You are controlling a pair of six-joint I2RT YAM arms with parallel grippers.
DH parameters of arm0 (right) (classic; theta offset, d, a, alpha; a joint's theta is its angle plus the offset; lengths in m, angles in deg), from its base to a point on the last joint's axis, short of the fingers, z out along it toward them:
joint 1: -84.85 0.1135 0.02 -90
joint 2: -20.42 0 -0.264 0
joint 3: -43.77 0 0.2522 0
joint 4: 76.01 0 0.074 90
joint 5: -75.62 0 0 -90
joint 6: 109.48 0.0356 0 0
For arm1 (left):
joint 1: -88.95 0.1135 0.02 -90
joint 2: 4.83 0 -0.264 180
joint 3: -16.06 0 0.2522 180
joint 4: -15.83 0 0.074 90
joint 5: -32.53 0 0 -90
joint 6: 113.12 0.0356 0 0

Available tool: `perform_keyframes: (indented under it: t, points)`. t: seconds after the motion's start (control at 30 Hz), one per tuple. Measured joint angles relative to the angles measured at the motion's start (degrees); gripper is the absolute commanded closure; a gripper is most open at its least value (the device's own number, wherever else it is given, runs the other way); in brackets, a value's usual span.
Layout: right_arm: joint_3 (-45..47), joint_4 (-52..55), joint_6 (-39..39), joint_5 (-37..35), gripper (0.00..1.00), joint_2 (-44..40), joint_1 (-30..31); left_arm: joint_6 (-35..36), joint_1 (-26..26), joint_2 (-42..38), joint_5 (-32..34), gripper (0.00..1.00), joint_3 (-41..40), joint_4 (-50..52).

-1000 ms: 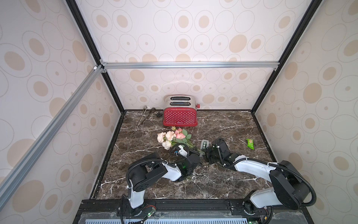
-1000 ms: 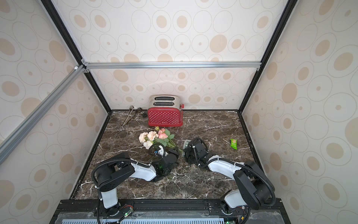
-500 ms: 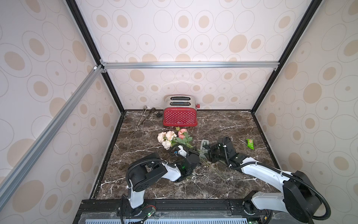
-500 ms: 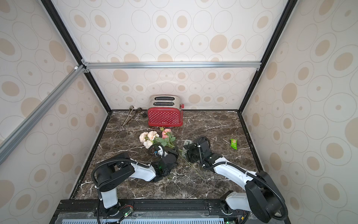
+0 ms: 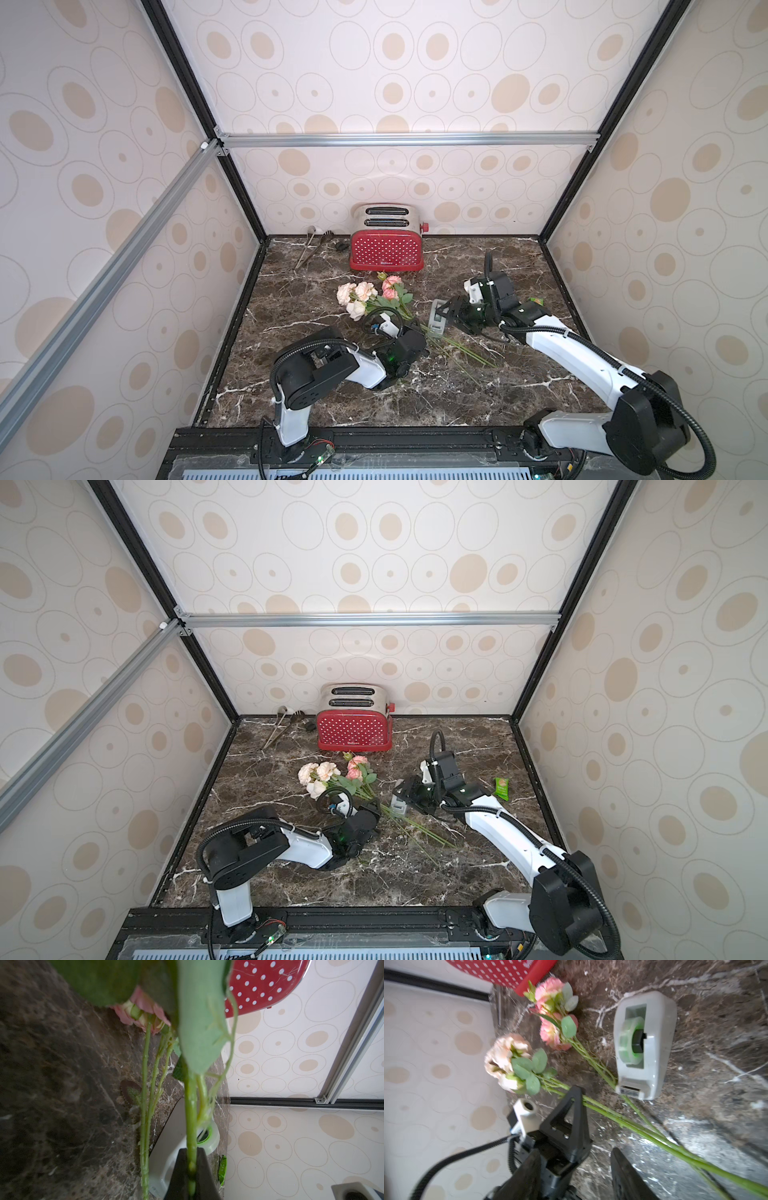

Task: Wrap bouquets with tape
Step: Place the unwrapped bouquet at the center of the board.

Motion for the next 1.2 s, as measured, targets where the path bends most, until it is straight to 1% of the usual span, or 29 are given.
perform_keyframes:
  t: [0.17, 0.27, 0.5, 0.6, 0.73, 0.9, 1.03, 1.1, 1.2]
  points:
    - [0.9, 4.2, -10.0, 0.0, 0.41, 1.4, 0.1, 0.9, 0.9, -0.1, -1.9, 1.00, 0.0, 1.0]
    - [2.5, 4.6, -15.0, -2.3, 0.41, 1.3, 1.0, 1.2, 1.4, -0.1, -2.9, 1.00, 0.0, 2.0]
    - [12.3, -1.1, -24.2, -8.6, 0.41, -3.1, 4.9, 2.5, 2.9, -0.1, -6.9, 1.00, 0.9, 5.2]
    - [13.6, -3.3, -27.6, -10.0, 0.41, -3.3, 5.0, 2.7, 3.5, -0.1, -8.7, 1.00, 1.2, 6.0]
    - [12.9, -5.2, -31.1, -10.4, 0.43, -0.5, 5.0, 2.8, 4.0, -0.1, -11.0, 1.00, 2.1, 7.6]
    - [12.0, -6.2, -33.9, -10.2, 0.46, 5.4, 5.4, 3.6, 5.0, -0.1, -14.7, 1.00, 5.7, 12.2]
    - [12.0, -6.9, -35.5, -10.2, 0.49, 6.9, 5.6, 4.0, 5.2, 0.0, -16.0, 1.00, 6.6, 14.1]
    - [12.0, -7.5, -36.2, -10.2, 0.54, 7.4, 5.7, 4.1, 5.3, 0.3, -16.7, 1.00, 6.8, 15.4]
    - [11.9, -8.2, -37.0, -10.2, 0.55, 8.5, 6.0, 4.3, 5.5, 1.3, -17.6, 1.00, 7.4, 16.9]
